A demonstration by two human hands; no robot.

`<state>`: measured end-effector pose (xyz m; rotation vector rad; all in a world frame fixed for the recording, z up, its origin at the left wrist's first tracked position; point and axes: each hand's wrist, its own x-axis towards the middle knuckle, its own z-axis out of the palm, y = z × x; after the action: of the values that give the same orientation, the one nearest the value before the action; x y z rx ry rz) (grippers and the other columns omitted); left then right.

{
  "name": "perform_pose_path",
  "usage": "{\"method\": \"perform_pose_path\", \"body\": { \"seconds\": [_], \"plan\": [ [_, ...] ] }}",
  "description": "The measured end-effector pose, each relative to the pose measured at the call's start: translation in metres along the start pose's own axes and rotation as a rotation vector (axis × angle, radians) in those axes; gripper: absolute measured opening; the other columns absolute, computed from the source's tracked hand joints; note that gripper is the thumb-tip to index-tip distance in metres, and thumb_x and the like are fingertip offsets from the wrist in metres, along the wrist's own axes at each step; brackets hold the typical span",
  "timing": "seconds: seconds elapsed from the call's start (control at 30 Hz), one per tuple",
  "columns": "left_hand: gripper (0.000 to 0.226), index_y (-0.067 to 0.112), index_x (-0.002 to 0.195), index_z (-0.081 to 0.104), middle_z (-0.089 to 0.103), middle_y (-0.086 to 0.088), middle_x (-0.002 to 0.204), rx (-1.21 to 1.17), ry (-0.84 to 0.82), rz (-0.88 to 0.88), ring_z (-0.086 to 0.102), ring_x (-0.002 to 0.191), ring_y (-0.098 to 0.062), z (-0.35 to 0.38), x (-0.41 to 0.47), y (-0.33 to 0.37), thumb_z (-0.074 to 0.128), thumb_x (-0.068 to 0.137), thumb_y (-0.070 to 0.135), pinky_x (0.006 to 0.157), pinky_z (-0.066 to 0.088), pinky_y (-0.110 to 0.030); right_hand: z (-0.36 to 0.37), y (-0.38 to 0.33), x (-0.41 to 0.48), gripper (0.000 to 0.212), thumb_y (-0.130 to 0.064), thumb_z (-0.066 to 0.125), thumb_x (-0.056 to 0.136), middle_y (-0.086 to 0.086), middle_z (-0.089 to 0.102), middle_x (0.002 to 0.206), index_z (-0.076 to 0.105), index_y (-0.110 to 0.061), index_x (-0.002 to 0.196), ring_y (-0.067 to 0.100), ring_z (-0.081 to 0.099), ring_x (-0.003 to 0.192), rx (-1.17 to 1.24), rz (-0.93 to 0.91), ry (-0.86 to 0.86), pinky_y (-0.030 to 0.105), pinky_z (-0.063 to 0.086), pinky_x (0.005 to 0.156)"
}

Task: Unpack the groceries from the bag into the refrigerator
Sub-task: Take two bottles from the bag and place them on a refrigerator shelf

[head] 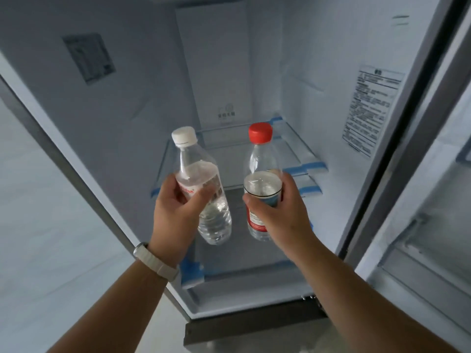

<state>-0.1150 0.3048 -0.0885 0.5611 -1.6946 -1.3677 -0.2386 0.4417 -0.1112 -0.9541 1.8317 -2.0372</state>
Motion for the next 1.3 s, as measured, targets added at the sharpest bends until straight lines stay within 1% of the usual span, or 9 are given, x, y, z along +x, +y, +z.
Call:
{"method": "perform_pose_path", "body": {
  "seconds": [0.13, 0.3, 0.43, 0.57, 0.7, 0.87, 1.03, 1.17, 1.3],
  "plan": [
    [0.041, 0.015, 0.103, 0.062, 0.069, 0.004, 0.087, -0.041, 0.081, 0.032, 0.068, 0.083, -0.015, -0.005, 0.032, 0.010, 0.079, 0.071, 0.033, 0.074, 0.056, -0.029, 0.017, -0.011, 0.032, 0.043, -0.017, 0.080, 0.078, -0.010, 0.068, 0.096, 0.056, -0.025, 0.113, 0.008, 0.068, 0.091, 0.057, -0.035, -0.004, 0.018, 0.054, 0.073],
    [0.035, 0.012, 0.114, 0.062, 0.071, 0.000, 0.096, -0.090, 0.114, 0.059, 0.070, 0.087, -0.013, -0.008, 0.066, 0.014, 0.077, 0.083, 0.020, 0.074, 0.054, -0.023, 0.036, -0.020, 0.064, 0.043, -0.020, 0.080, 0.078, -0.017, 0.068, 0.094, 0.055, -0.028, 0.111, 0.005, 0.068, 0.089, 0.056, -0.065, 0.012, 0.019, 0.056, 0.073],
    [0.035, 0.011, 0.115, 0.063, 0.072, -0.007, 0.101, -0.101, 0.082, 0.080, 0.071, 0.092, -0.023, -0.008, 0.089, 0.009, 0.077, 0.084, 0.017, 0.079, 0.058, -0.032, 0.051, -0.018, 0.083, 0.043, -0.022, 0.080, 0.078, -0.020, 0.068, 0.092, 0.054, -0.029, 0.112, -0.001, 0.067, 0.088, 0.011, -0.063, 0.021, 0.011, 0.052, 0.068],
    [0.038, 0.011, 0.117, 0.061, 0.071, -0.009, 0.103, -0.147, 0.109, 0.054, 0.070, 0.093, -0.024, 0.001, 0.102, 0.000, 0.077, 0.083, 0.016, 0.079, 0.058, -0.032, 0.061, -0.006, 0.097, 0.041, -0.023, 0.080, 0.079, -0.015, 0.068, 0.093, 0.054, -0.030, 0.110, -0.002, 0.067, 0.086, -0.028, -0.033, 0.031, 0.011, 0.052, 0.066],
    [0.039, 0.018, 0.117, 0.060, 0.072, 0.000, 0.102, -0.167, 0.145, 0.019, 0.070, 0.093, -0.017, 0.009, 0.115, -0.010, 0.078, 0.082, 0.017, 0.081, 0.058, -0.033, 0.070, 0.004, 0.111, 0.042, -0.021, 0.079, 0.079, -0.013, 0.067, 0.095, 0.054, -0.028, 0.112, -0.003, 0.067, 0.085, -0.059, -0.029, 0.038, 0.009, 0.051, 0.065],
    [0.040, 0.019, 0.118, 0.061, 0.072, 0.003, 0.102, -0.187, 0.187, 0.001, 0.070, 0.090, -0.010, 0.015, 0.125, -0.019, 0.079, 0.082, 0.016, 0.074, 0.055, -0.020, 0.074, 0.016, 0.128, 0.044, -0.022, 0.080, 0.079, -0.012, 0.068, 0.098, 0.055, -0.026, 0.115, -0.002, 0.066, 0.088, -0.081, -0.021, 0.034, 0.011, 0.051, 0.069],
    [0.049, 0.019, 0.127, 0.056, 0.069, 0.003, 0.113, -0.111, 0.162, 0.058, 0.068, 0.100, -0.008, 0.018, 0.129, -0.029, 0.077, 0.083, 0.013, 0.084, 0.056, -0.023, 0.075, 0.023, 0.142, 0.050, -0.022, 0.079, 0.080, -0.013, 0.066, 0.101, 0.052, -0.023, 0.123, -0.008, 0.064, 0.088, -0.071, -0.011, 0.010, 0.006, 0.049, 0.067],
    [0.053, 0.035, 0.121, 0.050, 0.063, 0.012, 0.114, -0.040, 0.137, 0.088, 0.064, 0.100, 0.002, 0.017, 0.121, -0.038, 0.076, 0.082, 0.011, 0.079, 0.054, -0.015, 0.073, 0.028, 0.146, 0.057, -0.027, 0.078, 0.081, -0.015, 0.063, 0.109, 0.047, -0.022, 0.128, -0.013, 0.060, 0.094, -0.126, -0.031, -0.022, 0.003, 0.048, 0.070],
    [0.050, 0.043, 0.112, 0.050, 0.063, 0.018, 0.112, 0.075, 0.088, 0.046, 0.063, 0.103, 0.003, 0.011, 0.114, -0.055, 0.078, 0.082, 0.013, 0.088, 0.054, -0.025, 0.065, 0.037, 0.142, 0.056, -0.027, 0.081, 0.077, -0.017, 0.061, 0.110, 0.048, -0.028, 0.123, -0.016, 0.058, 0.095, -0.212, -0.060, -0.026, 0.002, 0.046, 0.072]
  ]
}}
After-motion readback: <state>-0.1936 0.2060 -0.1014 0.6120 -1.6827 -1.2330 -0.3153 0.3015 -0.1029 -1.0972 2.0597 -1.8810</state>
